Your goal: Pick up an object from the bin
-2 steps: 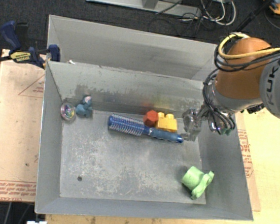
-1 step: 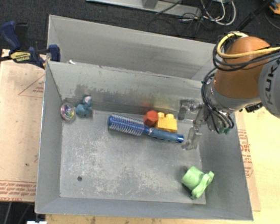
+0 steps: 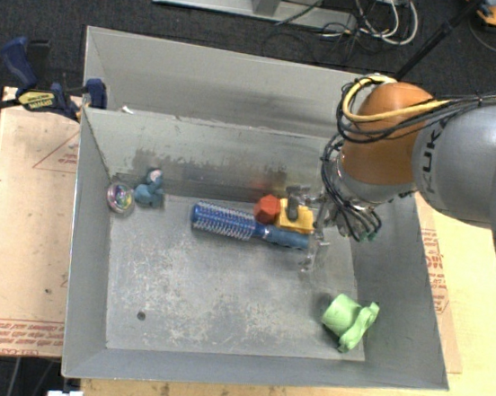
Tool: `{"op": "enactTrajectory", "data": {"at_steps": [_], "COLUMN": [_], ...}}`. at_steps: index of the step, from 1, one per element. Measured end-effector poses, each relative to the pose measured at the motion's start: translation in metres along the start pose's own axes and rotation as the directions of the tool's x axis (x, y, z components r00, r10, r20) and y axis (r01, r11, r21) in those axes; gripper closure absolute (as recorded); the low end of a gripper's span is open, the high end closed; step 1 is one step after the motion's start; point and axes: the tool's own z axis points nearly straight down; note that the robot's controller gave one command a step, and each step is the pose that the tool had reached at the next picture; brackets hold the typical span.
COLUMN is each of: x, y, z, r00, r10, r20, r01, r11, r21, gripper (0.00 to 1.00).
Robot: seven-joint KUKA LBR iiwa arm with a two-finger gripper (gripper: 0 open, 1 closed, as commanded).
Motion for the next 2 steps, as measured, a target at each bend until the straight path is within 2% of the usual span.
{"op": "enactTrajectory", "data": {"at_steps": [1,2], "x": [-0.0065,-0.0051], "y": [0.0125,0.0124], "z": [0.0152,0.0149], "r00": [0.987,0.987], "r10": [0.163,0.162], "r20": [0.013,0.003], "r01": [-0.163,-0.162], "r11": [0.987,0.987], "r21": [0.002,0.002], "gripper": [0.0,1.0]}}
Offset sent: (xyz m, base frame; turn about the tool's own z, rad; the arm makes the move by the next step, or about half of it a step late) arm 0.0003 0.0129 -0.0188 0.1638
